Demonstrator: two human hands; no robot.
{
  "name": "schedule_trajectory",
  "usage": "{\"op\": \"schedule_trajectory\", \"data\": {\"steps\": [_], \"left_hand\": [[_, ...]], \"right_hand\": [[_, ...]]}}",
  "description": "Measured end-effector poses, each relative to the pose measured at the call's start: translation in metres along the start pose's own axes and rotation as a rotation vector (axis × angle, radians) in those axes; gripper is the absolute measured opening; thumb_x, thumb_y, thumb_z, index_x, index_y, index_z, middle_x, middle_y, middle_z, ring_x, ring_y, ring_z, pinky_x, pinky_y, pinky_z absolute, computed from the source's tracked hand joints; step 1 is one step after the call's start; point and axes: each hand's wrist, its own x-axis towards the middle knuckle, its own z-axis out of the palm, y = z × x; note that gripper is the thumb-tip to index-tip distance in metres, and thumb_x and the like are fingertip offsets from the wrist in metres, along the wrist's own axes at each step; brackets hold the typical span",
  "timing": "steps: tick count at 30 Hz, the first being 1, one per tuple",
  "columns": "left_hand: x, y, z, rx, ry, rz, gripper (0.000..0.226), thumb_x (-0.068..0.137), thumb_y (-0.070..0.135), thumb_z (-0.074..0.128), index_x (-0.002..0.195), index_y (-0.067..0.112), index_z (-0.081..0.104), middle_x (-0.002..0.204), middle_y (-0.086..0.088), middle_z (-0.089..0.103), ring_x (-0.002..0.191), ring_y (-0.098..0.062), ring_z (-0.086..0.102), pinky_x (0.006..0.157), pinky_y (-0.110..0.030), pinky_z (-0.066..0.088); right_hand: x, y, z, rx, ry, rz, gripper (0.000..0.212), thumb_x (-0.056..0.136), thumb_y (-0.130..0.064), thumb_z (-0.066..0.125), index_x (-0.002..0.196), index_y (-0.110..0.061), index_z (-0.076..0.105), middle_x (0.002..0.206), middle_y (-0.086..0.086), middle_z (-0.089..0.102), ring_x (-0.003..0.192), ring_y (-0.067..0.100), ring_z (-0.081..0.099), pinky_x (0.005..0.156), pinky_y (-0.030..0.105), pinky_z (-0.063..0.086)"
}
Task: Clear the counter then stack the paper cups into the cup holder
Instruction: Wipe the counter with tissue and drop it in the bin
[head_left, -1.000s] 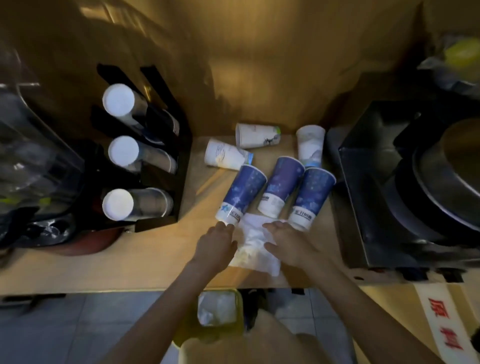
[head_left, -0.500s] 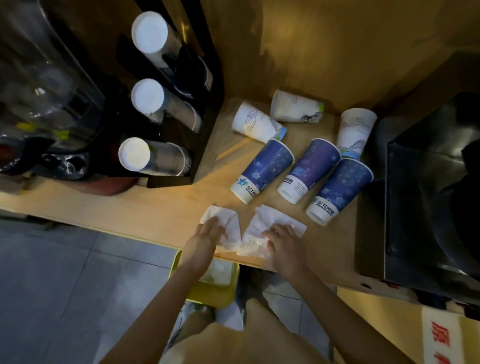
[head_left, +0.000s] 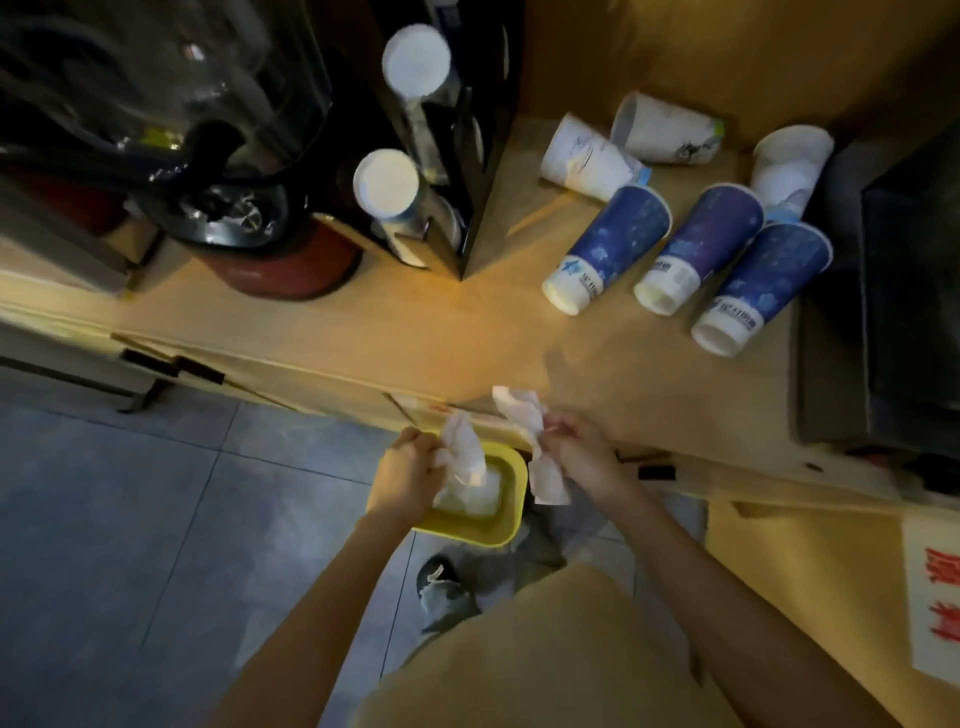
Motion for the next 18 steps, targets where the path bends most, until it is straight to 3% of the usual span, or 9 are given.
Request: {"op": "schedule_trajectory", "data": {"steps": [4, 6, 9, 11, 13, 15, 18], "left_hand": [[-0.026, -0.031, 0.001, -0.087, -0.076, -0.061, 0.054, 0.065, 0.026, 0.048, 0.107, -0.005, 0.062, 0.113, -0.025, 0.057, 0.102, -0.037, 0.057, 0.085, -0.032, 0.044], [-0.031, -0.048, 0.01, -0.086, -0.136, -0.11, 0.052, 0.073, 0.024, 0.052, 0.116, -0.004, 0.057, 0.126, -0.024, 0.051, 0.113, -0.036, 0.052, 0.093, -0.031, 0.042], [-0.028, -0.083, 0.035, -0.038, -0.186, -0.121, 0.043, 0.079, 0.005, 0.06, 0.121, 0.0, 0.053, 0.136, -0.021, 0.044, 0.117, -0.035, 0.051, 0.098, -0.032, 0.042], [-0.02, -0.103, 0.057, -0.053, -0.185, -0.129, 0.039, 0.081, 0.002, 0.06, 0.119, 0.001, 0.055, 0.137, -0.02, 0.044, 0.119, -0.034, 0.05, 0.101, -0.033, 0.042], [-0.011, -0.118, 0.079, -0.047, -0.181, -0.164, 0.035, 0.082, 0.005, 0.059, 0.118, 0.002, 0.057, 0.138, -0.017, 0.046, 0.118, -0.032, 0.052, 0.103, -0.035, 0.044], [0.002, -0.134, 0.104, -0.057, -0.155, -0.2, 0.03, 0.083, 0.008, 0.059, 0.112, 0.001, 0.06, 0.131, -0.017, 0.053, 0.11, -0.031, 0.058, 0.097, -0.033, 0.048], [0.023, -0.156, 0.143, -0.107, -0.08, -0.26, 0.019, 0.083, 0.008, 0.06, 0.097, -0.002, 0.065, 0.108, -0.018, 0.064, 0.086, -0.022, 0.058, 0.064, -0.011, 0.038]], "right_hand": [[-0.021, 0.022, 0.034, 0.008, -0.083, -0.018, 0.026, 0.084, 0.002, 0.051, 0.101, -0.014, 0.06, 0.084, 0.002, 0.061, 0.076, 0.015, 0.057, 0.063, 0.026, 0.043], [-0.019, 0.044, 0.049, -0.095, -0.057, -0.04, 0.027, 0.085, 0.005, 0.047, 0.102, -0.007, 0.064, 0.089, 0.006, 0.063, 0.081, 0.016, 0.055, 0.062, 0.023, 0.041], [-0.006, 0.085, 0.07, -0.208, -0.012, 0.018, 0.026, 0.084, 0.001, 0.048, 0.1, -0.005, 0.068, 0.097, 0.01, 0.064, 0.09, 0.021, 0.055, 0.068, 0.026, 0.041], [0.007, 0.103, 0.08, -0.2, 0.013, 0.11, 0.02, 0.084, -0.003, 0.049, 0.088, -0.009, 0.067, 0.084, 0.008, 0.062, 0.079, 0.021, 0.056, 0.059, 0.024, 0.042], [0.023, 0.122, 0.088, -0.178, 0.029, 0.188, 0.014, 0.084, 0.003, 0.05, 0.083, 0.005, 0.063, 0.072, 0.01, 0.055, 0.064, 0.013, 0.051, 0.047, 0.011, 0.038], [0.044, 0.147, 0.095, -0.225, 0.031, 0.187, 0.013, 0.08, 0.01, 0.05, 0.087, 0.018, 0.057, 0.073, 0.019, 0.051, 0.063, 0.009, 0.049, 0.041, 0.008, 0.033], [0.079, 0.181, 0.112, -0.273, -0.015, 0.176, 0.022, 0.076, 0.012, 0.051, 0.089, -0.001, 0.062, 0.079, 0.015, 0.057, 0.077, 0.022, 0.052, 0.059, 0.021, 0.04]]}}
